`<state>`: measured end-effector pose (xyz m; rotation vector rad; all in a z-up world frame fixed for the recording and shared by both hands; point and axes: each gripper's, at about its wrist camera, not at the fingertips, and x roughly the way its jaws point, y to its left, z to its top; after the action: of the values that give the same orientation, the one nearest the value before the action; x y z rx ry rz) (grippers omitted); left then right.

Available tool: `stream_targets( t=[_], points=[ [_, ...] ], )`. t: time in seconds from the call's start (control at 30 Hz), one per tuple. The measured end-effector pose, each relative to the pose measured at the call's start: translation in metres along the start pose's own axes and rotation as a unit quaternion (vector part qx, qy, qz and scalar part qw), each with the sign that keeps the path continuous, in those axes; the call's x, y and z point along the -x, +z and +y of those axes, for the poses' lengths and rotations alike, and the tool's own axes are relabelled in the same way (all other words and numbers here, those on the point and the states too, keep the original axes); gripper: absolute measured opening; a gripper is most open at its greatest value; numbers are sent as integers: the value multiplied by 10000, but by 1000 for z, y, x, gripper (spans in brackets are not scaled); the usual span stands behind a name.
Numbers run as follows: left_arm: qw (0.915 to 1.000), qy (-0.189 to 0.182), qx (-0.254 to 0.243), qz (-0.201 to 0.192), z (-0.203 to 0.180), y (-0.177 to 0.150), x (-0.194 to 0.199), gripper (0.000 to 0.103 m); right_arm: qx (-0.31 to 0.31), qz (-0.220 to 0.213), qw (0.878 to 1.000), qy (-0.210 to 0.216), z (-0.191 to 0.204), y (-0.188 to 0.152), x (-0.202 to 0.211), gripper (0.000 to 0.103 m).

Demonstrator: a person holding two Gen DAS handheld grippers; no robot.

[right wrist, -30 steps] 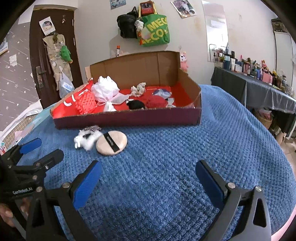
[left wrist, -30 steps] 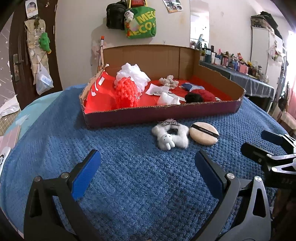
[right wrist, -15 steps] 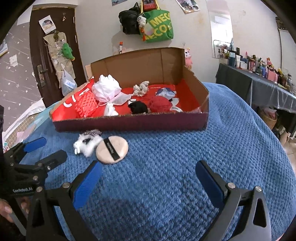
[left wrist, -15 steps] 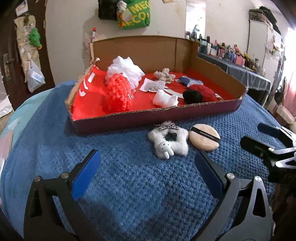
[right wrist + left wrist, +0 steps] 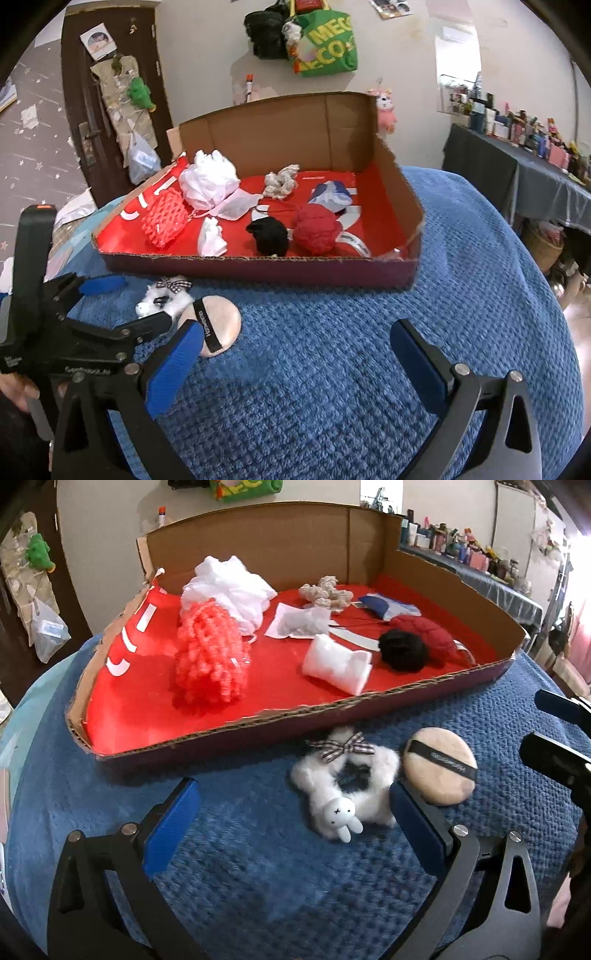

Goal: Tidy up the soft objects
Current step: 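Move the right tool onto the beige powder puff while the left tool approaches the white plush bunny ring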

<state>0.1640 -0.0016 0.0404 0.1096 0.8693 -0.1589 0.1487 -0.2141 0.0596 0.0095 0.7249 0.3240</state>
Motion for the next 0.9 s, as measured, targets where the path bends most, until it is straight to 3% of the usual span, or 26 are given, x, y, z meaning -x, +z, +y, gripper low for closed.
stream_targets(
  t=[0.27,0.43,0.57,0.63,0.7,0.77,0.9],
  points=[
    [9997,69,-240,10,17,2,4,103,412,458,9950,781,16,7,-21,103],
    [9992,-239,-300,87,18,5,-2,103,890,907,9860,1076,35,6,-42,103],
    [9978,-508,-405,101,13,5,-5,102,1078,1108,9818,1107,44,6,-54,92],
    [9972,-563,-477,99,9,5,-7,99,1177,1130,9809,1060,48,6,-58,90],
    [9967,-598,-535,145,6,6,-12,84,1262,1108,9804,1031,50,6,-59,84],
    [9963,-655,-532,164,4,7,-15,82,1331,1108,9799,985,53,6,-61,74],
    [9948,-876,-518,75,3,9,-12,57,1453,996,9787,1057,55,3,-56,55]
  ],
)
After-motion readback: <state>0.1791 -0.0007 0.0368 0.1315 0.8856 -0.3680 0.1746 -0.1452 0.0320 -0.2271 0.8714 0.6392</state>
